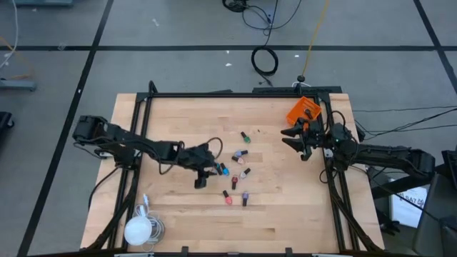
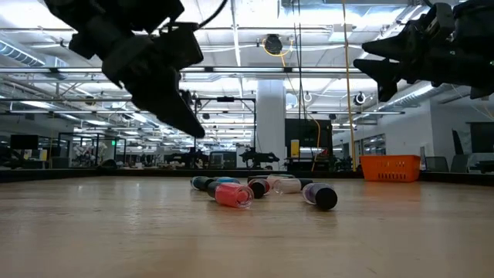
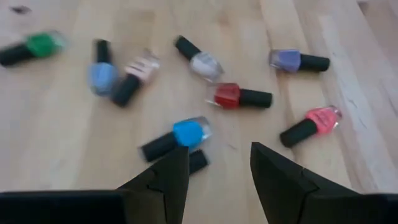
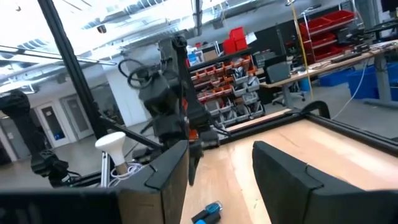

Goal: Pick & Place Nail Polish
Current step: Put the violet nail polish bottle into the orange basket

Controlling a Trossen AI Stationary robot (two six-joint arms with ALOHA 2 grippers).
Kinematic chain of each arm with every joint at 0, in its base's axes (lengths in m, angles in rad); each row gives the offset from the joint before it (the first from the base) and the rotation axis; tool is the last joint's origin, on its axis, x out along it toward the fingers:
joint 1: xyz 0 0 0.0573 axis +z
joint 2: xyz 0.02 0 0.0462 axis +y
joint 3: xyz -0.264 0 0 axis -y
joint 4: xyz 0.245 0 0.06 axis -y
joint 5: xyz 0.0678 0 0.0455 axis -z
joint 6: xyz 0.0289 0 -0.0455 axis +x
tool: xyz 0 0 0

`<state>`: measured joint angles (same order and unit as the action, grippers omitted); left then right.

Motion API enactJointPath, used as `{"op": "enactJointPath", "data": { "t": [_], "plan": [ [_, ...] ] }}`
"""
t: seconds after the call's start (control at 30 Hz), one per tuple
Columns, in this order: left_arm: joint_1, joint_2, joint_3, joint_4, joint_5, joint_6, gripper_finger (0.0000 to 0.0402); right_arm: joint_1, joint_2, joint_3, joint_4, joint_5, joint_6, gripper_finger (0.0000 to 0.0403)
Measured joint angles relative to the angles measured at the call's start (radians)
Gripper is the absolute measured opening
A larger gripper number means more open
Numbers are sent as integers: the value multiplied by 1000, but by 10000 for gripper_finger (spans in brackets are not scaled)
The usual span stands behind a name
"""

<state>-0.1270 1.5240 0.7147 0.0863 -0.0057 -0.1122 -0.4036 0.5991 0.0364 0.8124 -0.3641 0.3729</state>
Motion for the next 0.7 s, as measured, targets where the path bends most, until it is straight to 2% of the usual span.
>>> {"op": "enactJointPath", "data": {
  "t": [0.3, 0.53, 0.7],
  "plan": [
    [-27, 173, 0, 210, -22, -47, 166, 7, 0, 0, 3, 1, 7, 164],
    [-27, 262, 0, 200, -20, -143, 166, 7, 0, 0, 7, 1, 33, 164],
    [-27, 251, 2, 177, 65, -181, 166, 7, 0, 0, 7, 1, 34, 164]
  ]
}}
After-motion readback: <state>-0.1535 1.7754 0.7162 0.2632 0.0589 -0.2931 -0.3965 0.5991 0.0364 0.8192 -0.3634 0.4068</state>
